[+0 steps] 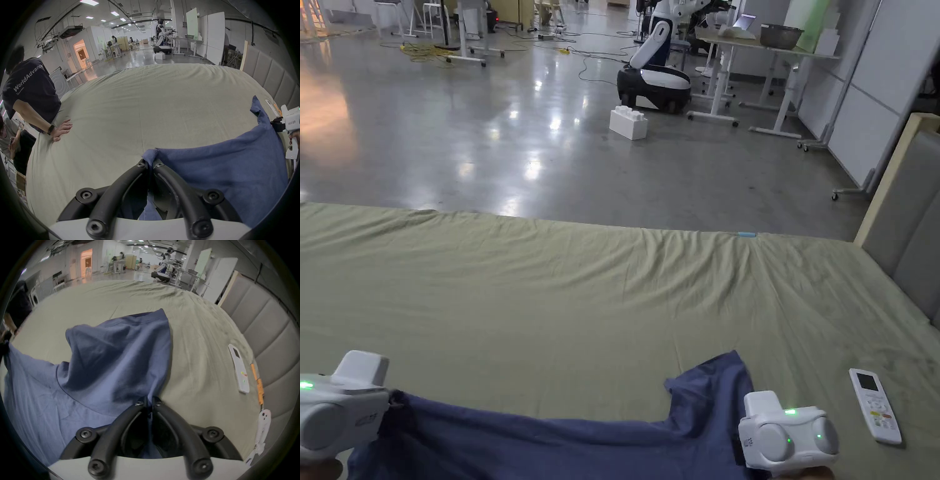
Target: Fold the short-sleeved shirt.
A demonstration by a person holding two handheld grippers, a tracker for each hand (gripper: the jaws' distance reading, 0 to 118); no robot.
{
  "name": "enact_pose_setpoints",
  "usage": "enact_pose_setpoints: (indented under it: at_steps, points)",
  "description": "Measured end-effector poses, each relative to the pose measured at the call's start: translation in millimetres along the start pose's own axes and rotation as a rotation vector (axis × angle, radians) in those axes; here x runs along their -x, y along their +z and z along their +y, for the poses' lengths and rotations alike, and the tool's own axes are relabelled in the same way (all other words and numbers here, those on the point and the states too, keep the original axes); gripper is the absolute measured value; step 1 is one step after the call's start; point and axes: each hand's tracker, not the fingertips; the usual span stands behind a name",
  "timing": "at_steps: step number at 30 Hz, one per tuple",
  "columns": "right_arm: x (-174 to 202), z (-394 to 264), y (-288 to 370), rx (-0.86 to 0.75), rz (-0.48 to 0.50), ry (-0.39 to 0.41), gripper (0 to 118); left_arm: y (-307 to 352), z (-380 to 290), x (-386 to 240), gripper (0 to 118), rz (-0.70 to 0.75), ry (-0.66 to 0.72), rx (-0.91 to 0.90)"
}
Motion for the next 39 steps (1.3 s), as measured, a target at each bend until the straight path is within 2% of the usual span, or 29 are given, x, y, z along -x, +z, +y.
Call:
enact_pose_setpoints:
  at_steps: [1,3,6,11,24,31,39]
  points:
    - [1,1,1,-0.003,-0.011,0.008,5,3,-1,-1,5,0.001,0.000,-0.001]
    - [0,-2,13,-0.067,-0.019,-0.058,4,12,-1,-1,5,0.004,0.005,-0.014]
    - [-7,-6,40,-0.184,-0.052,-0.112,4,25,0,4,5,0.006,0.021,-0.051]
    - [-20,-6,103,-0.335,-0.056,-0.081,4,61,6,8,5,0.010,0.037,-0.126]
    - [-68,-1,298,-0.692,-0.098,-0.164,4,234,19,28,5,0.037,0.118,-0.377]
    - [-88,28,385,-0.821,-0.131,-0.145,4,317,61,48,5,0.052,0.130,-0.496]
    - [-88,86,450,-0.912,-0.170,-0.121,4,341,127,72,5,0.098,0.136,-0.545]
